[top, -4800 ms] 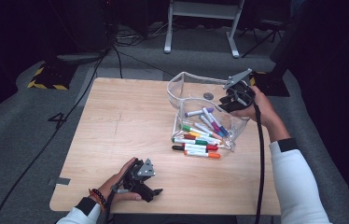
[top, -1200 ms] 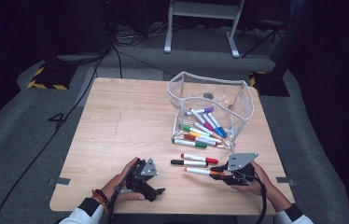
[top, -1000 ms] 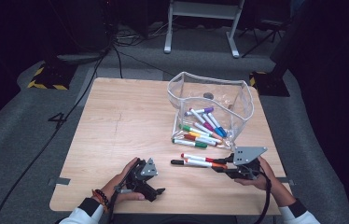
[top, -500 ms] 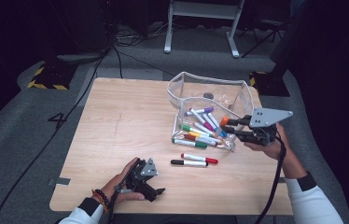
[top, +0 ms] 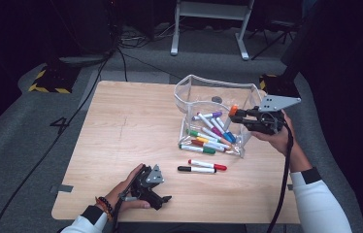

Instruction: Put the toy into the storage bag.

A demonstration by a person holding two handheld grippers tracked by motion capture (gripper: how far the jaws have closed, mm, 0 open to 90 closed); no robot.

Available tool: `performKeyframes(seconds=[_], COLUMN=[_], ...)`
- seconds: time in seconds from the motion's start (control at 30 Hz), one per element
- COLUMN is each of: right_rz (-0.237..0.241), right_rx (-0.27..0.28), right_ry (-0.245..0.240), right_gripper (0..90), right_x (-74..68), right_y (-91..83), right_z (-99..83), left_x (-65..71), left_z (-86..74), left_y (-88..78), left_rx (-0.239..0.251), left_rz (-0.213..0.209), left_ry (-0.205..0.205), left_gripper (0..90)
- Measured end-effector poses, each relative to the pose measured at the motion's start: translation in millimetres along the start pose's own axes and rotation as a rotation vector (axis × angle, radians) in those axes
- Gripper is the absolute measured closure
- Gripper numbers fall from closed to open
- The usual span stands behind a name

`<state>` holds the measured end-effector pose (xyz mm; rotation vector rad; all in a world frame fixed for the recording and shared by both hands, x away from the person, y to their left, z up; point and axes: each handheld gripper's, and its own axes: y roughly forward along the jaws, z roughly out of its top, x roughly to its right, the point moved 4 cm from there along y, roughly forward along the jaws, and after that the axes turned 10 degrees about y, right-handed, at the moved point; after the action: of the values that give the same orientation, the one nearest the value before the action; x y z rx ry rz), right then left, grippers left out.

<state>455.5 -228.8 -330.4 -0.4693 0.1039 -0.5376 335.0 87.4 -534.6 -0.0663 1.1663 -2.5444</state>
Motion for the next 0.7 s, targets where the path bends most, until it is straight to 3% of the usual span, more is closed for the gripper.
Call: performKeyframes(seconds=[0.13,0.37,0.53,0.7], right_rz=[0.016,-0.024,-0.067,-0.121], right_rx=[0.047,0.085,0.101,0.068], right_ry=[-0.003,-0.012,0.005,0.036], right_gripper=[74.1,74.1,74.1,74.0], right_x=[-3.0,2.8,17.8,38.4], right_y=[-5.8,-12.3,-14.0,-8.3], right_z=[18.5,49.5,65.1,64.7], left_x=[0.0,0.3,0.3,0.4], left_z=[0.0,-0.1,-0.1,-0.2], left_y=[0.0,0.0,-0.1,-0.1], left_rx=[0.000,0.002,0.002,0.004], left_rz=[0.000,-0.001,-0.001,-0.003], left_ry=[0.000,-0.002,-0.001,0.001], left_gripper=[3.4,3.4,3.4,3.4])
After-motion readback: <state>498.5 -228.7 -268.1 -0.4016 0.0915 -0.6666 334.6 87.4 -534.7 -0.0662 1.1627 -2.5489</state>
